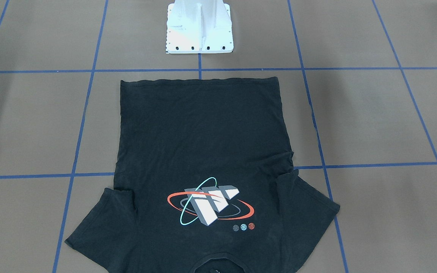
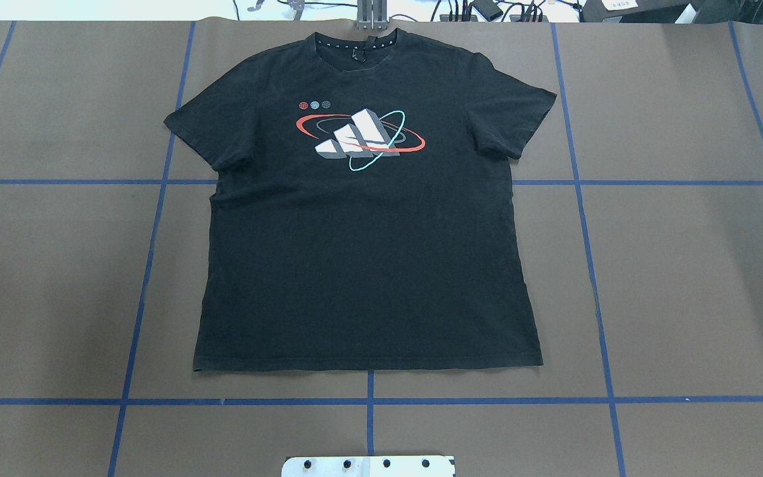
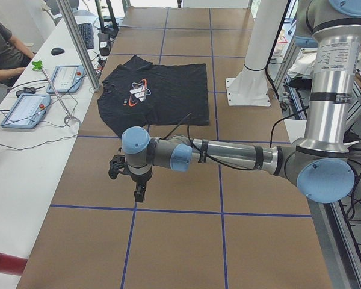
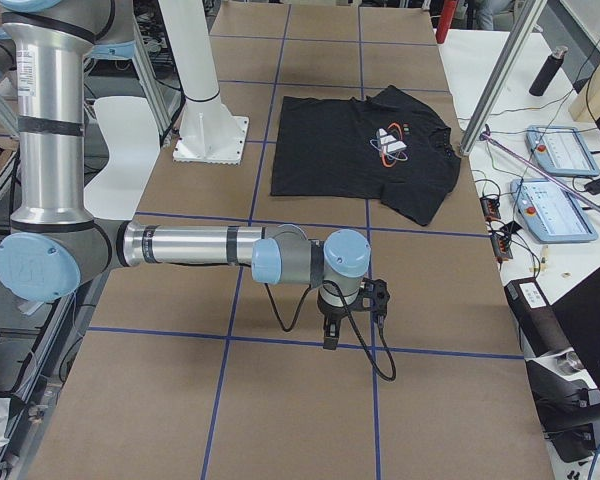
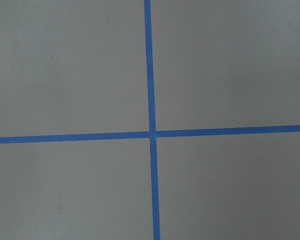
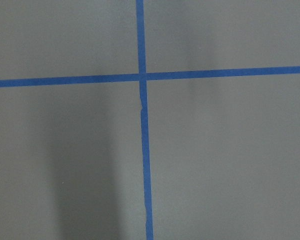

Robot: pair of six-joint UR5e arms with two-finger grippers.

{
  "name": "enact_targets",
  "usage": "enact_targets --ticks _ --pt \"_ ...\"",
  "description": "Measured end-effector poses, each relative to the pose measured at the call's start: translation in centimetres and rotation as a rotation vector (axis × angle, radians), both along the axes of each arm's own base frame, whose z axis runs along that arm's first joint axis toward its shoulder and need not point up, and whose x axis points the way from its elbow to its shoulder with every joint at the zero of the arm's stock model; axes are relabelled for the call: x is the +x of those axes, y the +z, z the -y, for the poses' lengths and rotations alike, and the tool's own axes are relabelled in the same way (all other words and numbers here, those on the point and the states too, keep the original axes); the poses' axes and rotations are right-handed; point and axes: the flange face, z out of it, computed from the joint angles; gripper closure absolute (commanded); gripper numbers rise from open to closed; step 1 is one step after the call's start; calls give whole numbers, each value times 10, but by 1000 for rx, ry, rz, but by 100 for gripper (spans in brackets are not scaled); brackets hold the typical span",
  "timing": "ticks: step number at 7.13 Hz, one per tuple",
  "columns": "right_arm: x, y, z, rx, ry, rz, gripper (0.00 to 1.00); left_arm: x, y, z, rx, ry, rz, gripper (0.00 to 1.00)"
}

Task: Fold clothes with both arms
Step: 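Move the right gripper from rest toward the shirt's collar area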

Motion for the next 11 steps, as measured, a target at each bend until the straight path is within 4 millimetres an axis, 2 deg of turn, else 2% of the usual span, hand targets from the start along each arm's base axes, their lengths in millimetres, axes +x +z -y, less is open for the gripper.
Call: enact_targets --ticks 4,5,8,9,11 --pt "-2 -7 4 5 3 30 0 0 -1 0 2 0 -3 0" --pt "-3 -11 7 10 7 34 0 1 -9 5 17 -1 -4 0" --pt "-7 -36 27 55 5 43 0 3 -65 35 130 -1 -14 0" --pt "-16 -52 43 85 -10 55 0 4 -82 44 181 1 -19 0" --pt "-55 -99 91 208 -74 72 0 12 -99 58 310 13 -33 0"
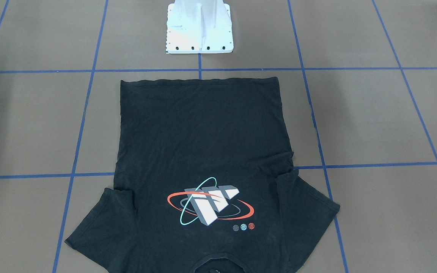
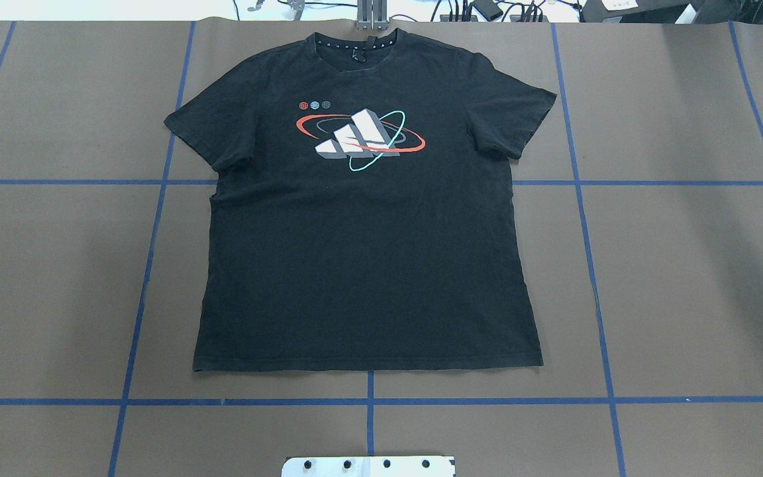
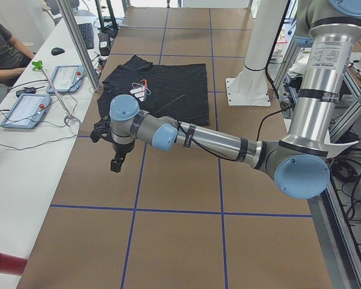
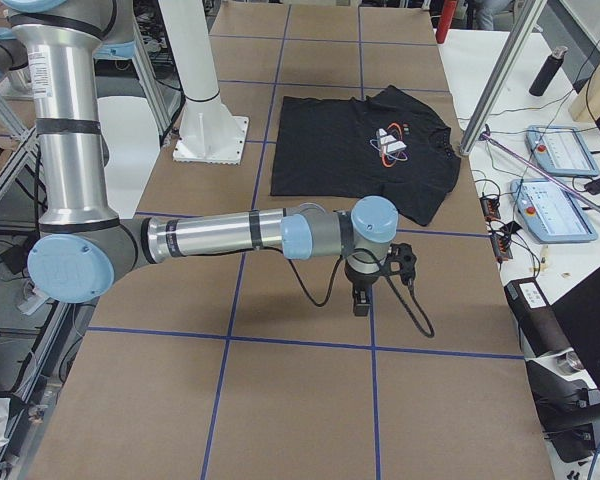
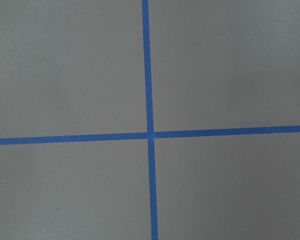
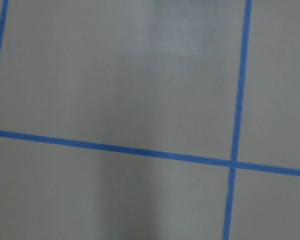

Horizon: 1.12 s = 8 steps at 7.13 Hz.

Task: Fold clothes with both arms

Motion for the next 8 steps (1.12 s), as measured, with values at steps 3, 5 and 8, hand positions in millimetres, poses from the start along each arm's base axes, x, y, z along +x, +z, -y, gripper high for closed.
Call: enact_targets --ticks 3,5,8 --pt "-72 0 59 149 -26 68 0 43 -20 19 98 26 -38 0" --pt "-119 -25 99 172 -45 93 1 57 -31 42 109 14 -61 0" --pt "-206 -90 129 174 11 51 1 88 -43 69 125 7 -102 0"
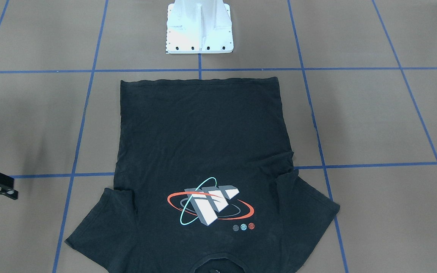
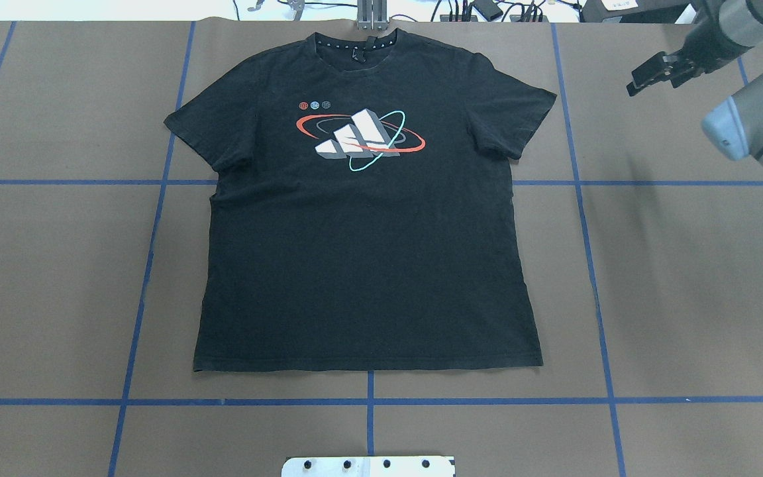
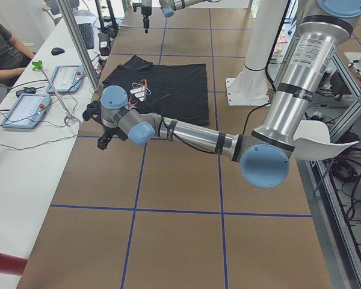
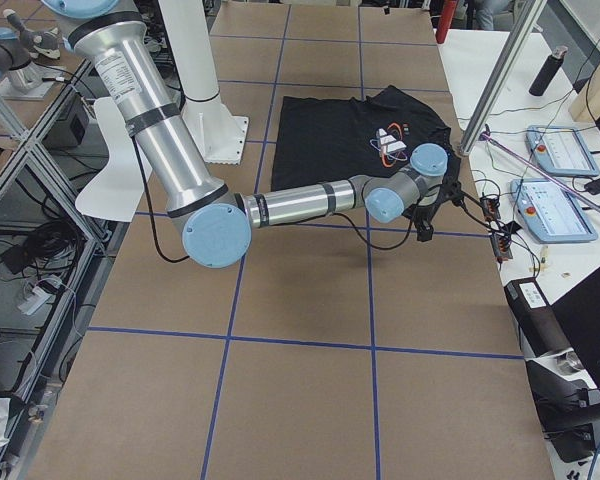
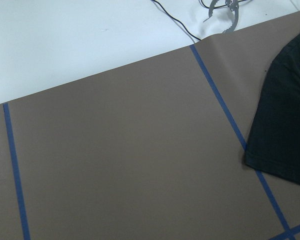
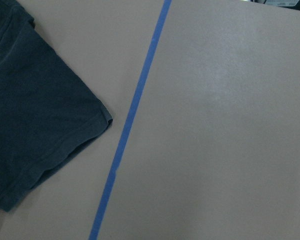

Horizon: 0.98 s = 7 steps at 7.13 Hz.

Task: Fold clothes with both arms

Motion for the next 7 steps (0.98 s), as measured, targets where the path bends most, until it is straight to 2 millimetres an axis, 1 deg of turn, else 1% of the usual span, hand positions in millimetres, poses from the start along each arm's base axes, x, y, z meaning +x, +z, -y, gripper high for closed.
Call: enact_targets --ticks 1,2,3,4,5,6,7 --pt "-18 -14 4 9 17 -13 7 12 6 7 -3 -20 -32 0" --pt "-31 -29 9 21 23 -12 11 24 18 10 -3 -49 -80 0" --pt "-42 -38 13 40 25 -6 7 37 24 12 -13 -87 -129 0" --pt "-51 -34 17 76 27 6 7 49 22 14 -29 -122 -159 0" --pt "-61 -22 20 125 29 18 7 58 19 16 -47 -145 -178 0" --pt "-75 -14 21 168 28 25 3 63 16 16 -59 -156 -189 0" --pt "-89 -11 21 196 25 27 2 65 15 16 -65 -161 -195 0"
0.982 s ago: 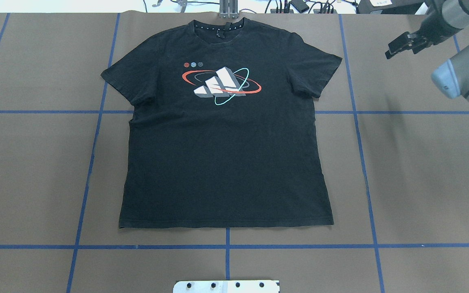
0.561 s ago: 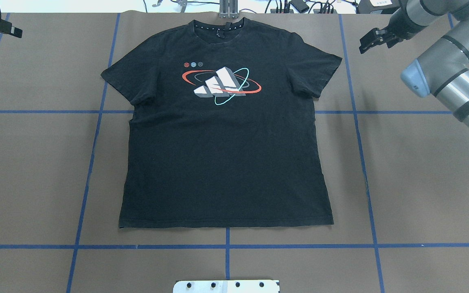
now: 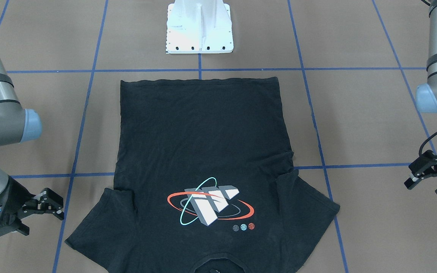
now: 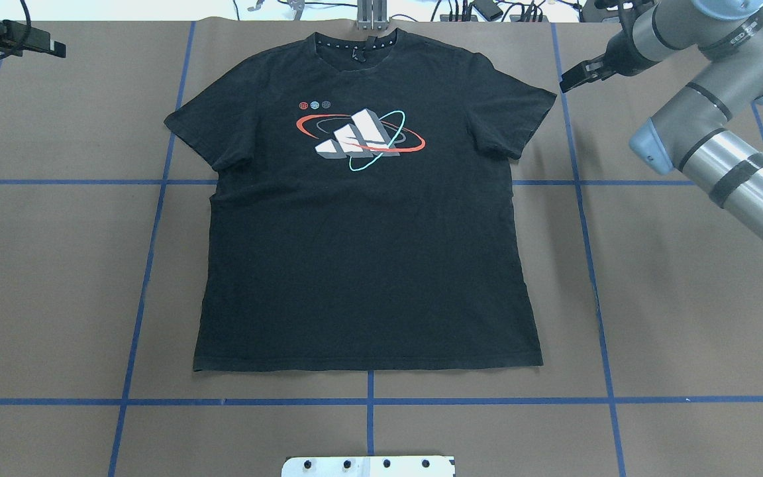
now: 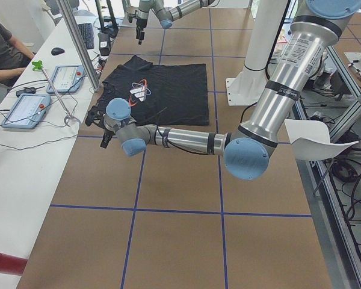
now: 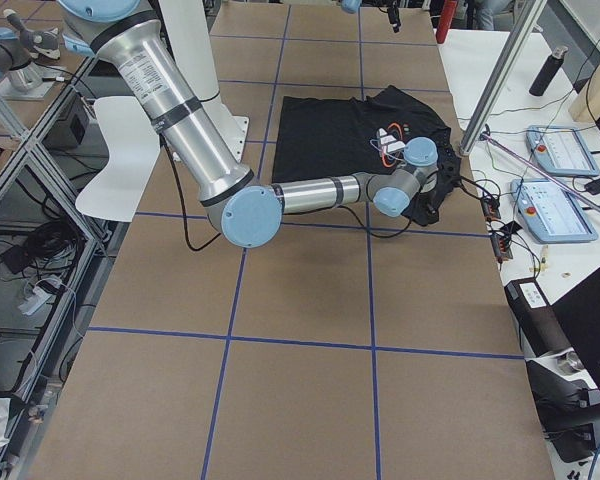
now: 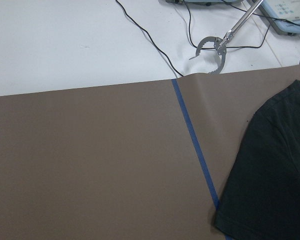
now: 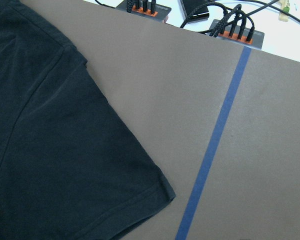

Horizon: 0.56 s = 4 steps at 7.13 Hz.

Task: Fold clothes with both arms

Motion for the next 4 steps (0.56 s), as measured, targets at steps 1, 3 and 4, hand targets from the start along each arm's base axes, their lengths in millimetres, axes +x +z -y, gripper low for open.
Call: enact_targets --ticks 1,3,4 --pt "-11 2 2 20 5 -6 2 1 0 0 -3 -2 -2 0" --pt "-23 5 12 37 25 -32 2 1 -1 0 -5 -3 -5 0" --pt "-27 4 18 40 34 -44 2 1 -1 0 -6 -4 -6 0"
